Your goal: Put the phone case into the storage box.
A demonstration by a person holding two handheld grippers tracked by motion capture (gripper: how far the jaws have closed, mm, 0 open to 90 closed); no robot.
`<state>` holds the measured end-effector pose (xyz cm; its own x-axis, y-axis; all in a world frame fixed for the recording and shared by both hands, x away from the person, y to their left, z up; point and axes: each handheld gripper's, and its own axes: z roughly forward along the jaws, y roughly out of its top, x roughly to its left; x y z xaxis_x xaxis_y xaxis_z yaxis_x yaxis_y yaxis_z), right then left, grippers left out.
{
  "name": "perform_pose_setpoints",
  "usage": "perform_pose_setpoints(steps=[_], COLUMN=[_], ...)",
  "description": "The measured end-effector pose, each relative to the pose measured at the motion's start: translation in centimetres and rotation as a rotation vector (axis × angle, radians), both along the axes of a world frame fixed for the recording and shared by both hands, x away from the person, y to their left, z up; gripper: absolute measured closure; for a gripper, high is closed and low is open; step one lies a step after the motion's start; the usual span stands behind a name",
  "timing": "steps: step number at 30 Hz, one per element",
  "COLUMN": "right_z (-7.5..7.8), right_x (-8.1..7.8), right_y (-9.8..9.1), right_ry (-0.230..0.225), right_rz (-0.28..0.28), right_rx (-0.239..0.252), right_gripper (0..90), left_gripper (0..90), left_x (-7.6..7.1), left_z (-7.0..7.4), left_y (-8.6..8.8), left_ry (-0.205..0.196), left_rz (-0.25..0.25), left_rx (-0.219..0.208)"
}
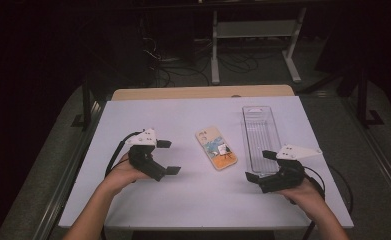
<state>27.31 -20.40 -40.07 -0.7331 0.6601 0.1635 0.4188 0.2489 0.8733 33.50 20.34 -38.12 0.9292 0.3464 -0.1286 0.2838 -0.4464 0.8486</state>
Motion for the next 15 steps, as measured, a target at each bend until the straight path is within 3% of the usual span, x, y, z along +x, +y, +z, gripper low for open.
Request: perform_pose_setpoints(steps=[15], right_z=[0.0], right_x=[0.1], right_y=[-0.1], right_ry=[-0.001], right_rz=[0.002], right_rx=[-0.002], right_gripper=[0.6], left_gripper=[0.0], left_x=[1.2], left_z=[0.4], left_y=[-2.1], left_ry=[-0.007], left_rz=[-0.035], left_rx=[-0.004])
